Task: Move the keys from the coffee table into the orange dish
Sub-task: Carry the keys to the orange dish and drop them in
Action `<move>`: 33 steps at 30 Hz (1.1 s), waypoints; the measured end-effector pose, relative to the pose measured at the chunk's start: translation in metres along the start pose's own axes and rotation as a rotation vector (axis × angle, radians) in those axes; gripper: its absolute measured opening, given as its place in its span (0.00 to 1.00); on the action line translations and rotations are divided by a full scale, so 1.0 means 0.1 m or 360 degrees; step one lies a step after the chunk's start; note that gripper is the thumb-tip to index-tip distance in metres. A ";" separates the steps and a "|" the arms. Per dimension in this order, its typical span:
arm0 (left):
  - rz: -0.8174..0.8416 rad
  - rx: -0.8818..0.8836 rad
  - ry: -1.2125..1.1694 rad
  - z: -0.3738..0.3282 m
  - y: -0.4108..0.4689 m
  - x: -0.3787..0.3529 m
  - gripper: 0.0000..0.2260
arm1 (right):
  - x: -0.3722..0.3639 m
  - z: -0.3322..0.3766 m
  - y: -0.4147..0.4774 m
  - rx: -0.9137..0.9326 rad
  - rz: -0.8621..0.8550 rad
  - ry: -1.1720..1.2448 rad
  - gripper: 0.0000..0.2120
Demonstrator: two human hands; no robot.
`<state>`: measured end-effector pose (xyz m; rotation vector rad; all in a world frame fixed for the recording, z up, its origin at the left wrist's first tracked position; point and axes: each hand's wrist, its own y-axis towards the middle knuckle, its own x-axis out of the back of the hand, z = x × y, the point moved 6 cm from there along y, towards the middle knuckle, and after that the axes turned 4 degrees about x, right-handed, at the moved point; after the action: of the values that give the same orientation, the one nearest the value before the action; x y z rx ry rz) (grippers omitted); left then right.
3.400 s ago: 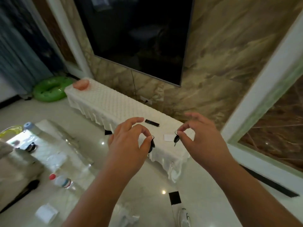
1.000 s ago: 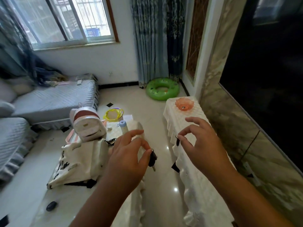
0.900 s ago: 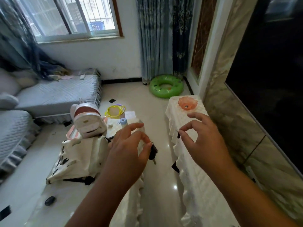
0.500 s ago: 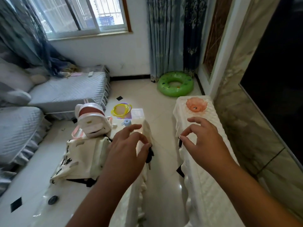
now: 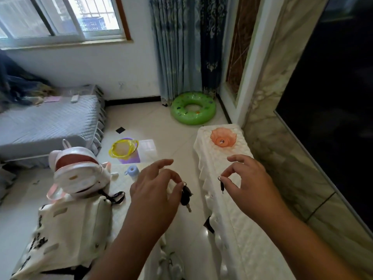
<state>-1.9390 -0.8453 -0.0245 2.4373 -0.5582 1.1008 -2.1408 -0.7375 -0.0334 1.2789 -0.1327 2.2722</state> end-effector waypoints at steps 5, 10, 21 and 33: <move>0.0016 0.0003 -0.0013 0.36 0.69 -0.03 0.03 | -0.26 0.15 0.69 -0.0020 0.0027 -0.0045 0.04; 0.0028 -0.0014 -0.0003 0.70 1.39 0.01 0.03 | -0.55 0.38 1.40 -0.0039 0.0010 -0.0053 0.04; 0.0051 -0.0054 0.0003 1.10 2.57 -0.04 0.03 | -0.94 0.42 2.52 0.0004 0.0003 -0.0065 0.03; -0.0019 0.0040 0.0215 1.13 4.39 -0.38 0.04 | -1.19 -0.05 4.66 0.0135 -0.0012 0.0132 0.03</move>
<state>-2.1172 -1.2639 -0.0357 2.3622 -0.4888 1.2630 -2.3222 -1.1829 -0.0566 1.2224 -0.0019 2.3428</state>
